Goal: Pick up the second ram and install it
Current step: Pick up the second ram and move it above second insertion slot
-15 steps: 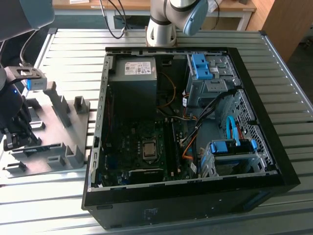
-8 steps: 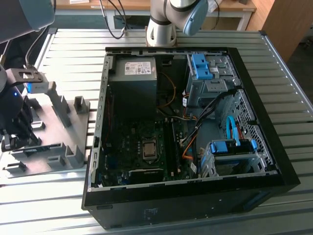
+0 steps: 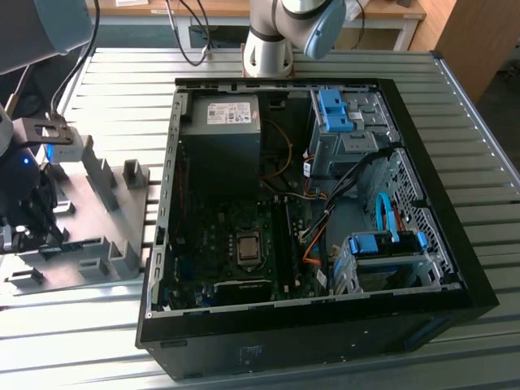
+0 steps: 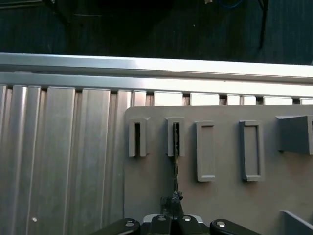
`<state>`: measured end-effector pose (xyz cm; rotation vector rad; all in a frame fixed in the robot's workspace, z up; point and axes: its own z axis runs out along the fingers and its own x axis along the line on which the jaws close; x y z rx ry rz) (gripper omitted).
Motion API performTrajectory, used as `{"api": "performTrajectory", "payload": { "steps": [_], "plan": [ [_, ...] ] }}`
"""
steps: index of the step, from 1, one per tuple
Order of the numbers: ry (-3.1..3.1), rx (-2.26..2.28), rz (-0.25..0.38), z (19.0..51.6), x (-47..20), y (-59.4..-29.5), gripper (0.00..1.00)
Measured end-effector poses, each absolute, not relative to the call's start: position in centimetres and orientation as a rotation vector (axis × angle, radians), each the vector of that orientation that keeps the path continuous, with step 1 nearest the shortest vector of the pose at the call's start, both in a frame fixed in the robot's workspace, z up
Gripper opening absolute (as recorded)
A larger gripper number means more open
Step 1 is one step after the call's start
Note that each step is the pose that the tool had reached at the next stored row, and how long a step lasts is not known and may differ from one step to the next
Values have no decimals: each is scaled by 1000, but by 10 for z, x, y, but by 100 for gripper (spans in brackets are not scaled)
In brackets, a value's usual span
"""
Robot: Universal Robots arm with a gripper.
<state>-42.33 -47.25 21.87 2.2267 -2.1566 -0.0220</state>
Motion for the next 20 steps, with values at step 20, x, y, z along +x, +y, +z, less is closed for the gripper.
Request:
{"api": "performTrajectory", "payload": {
  "steps": [20],
  "plan": [
    [-2171, 2240, -52, 216, -424, -473, 16]
  ]
}}
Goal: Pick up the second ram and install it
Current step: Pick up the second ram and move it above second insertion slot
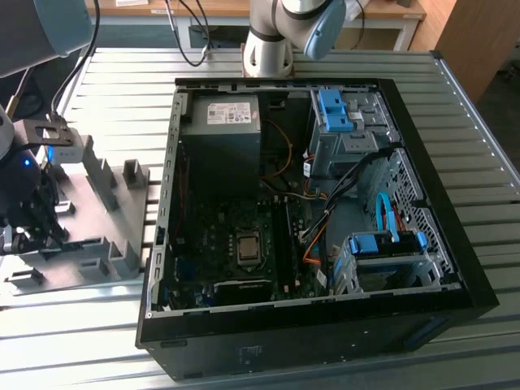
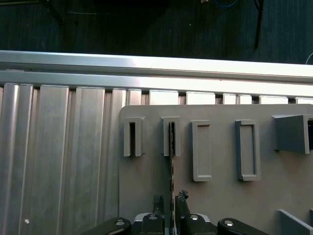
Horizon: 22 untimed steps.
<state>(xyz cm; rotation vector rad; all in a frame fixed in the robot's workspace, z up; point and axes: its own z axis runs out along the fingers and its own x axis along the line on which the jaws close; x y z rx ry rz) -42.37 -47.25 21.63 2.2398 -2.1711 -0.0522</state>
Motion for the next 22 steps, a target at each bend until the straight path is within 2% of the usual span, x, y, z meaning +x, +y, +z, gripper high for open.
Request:
{"api": "performTrajectory", "payload": {
  "steps": [1, 9, 10, 12, 22],
  "plan": [
    [-2171, 2240, -52, 216, -424, -473, 24],
    [-2172, 2240, -53, 216, -424, -473, 25],
    [-2176, 2246, -65, 216, -424, -473, 31],
    [-2189, 2260, -96, 216, -424, -474, 31],
    [-2177, 2271, -96, 206, -425, -479, 31]
  ]
}}
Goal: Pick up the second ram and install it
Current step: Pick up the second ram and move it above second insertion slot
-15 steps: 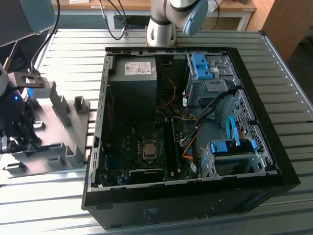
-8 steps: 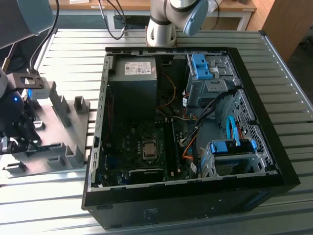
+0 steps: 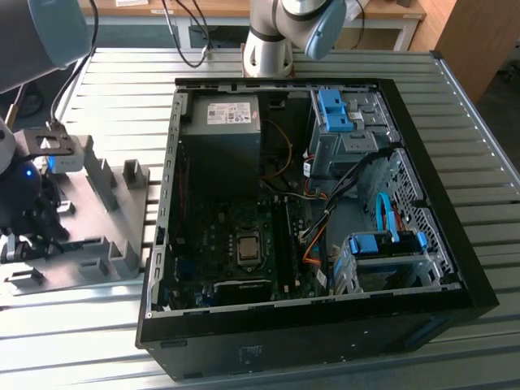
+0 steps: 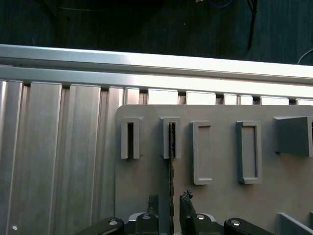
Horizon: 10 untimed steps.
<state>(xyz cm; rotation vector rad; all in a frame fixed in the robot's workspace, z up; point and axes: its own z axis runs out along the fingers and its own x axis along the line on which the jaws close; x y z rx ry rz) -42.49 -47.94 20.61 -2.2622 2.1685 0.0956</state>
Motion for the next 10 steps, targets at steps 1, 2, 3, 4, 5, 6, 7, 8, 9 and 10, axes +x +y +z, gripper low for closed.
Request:
{"api": "performTrajectory", "payload": {
  "steps": [1, 2, 3, 4, 5, 6, 7, 8, 9, 10],
  "plan": [
    [2164, -2266, 96, 204, -425, -479, 31],
    [2161, -2270, 96, 203, -425, -479, 31],
    [2159, -2271, 96, 201, -424, -479, 31],
    [2159, -2271, 96, 199, -424, -479, 31],
    [2159, -2271, 96, 197, -424, -479, 31],
    [2159, -2271, 96, 195, -423, -479, 31],
    [2159, -2271, 96, 193, -423, -479, 31],
    [2159, -2271, 96, 192, -423, -479, 31],
    [2159, -2271, 96, 191, -422, -479, 31],
    [2159, -2271, 96, 190, -422, -479, 31]
  ]
}}
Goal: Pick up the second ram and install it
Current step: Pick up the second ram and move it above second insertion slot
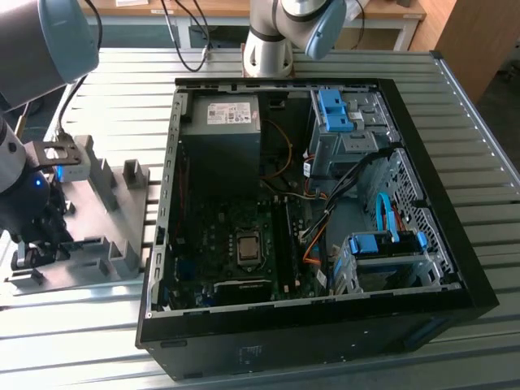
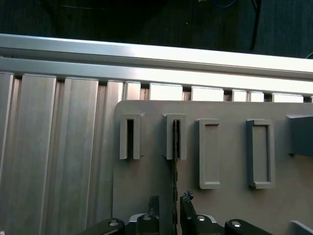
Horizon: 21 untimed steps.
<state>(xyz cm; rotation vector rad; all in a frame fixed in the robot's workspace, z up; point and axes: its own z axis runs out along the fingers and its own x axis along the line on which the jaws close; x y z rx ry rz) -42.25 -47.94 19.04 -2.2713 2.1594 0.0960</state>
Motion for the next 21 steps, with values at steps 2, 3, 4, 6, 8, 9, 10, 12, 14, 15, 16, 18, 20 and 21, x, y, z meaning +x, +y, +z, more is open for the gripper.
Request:
{"api": "performTrajectory", "payload": {
  "steps": [2, 3, 4, 6, 8, 9, 10, 12, 14, 15, 16, 18, 20, 21],
  "plan": [
    [2159, -2271, 96, 190, -422, -479, 31],
    [2159, -2271, 96, 190, -422, -479, 31],
    [2159, -2271, 96, 190, -422, -479, 31],
    [2159, -2271, 96, 190, -422, -479, 31],
    [2159, -2271, 96, 190, -422, -479, 23],
    [2159, -2271, 96, 190, -422, -479, 23],
    [2159, -2271, 96, 190, -422, -479, 17],
    [2159, -2271, 96, 190, -422, -479, 14],
    [2159, -2271, 96, 190, -422, -479, 14],
    [2159, -2271, 96, 190, -422, -479, 14],
    [2159, -2271, 96, 190, -422, -479, 14],
    [2159, -2271, 96, 190, -422, -479, 14],
    [2159, -2271, 96, 190, -422, -479, 14],
    [2159, -2271, 96, 190, -422, -479, 14]
  ]
}}
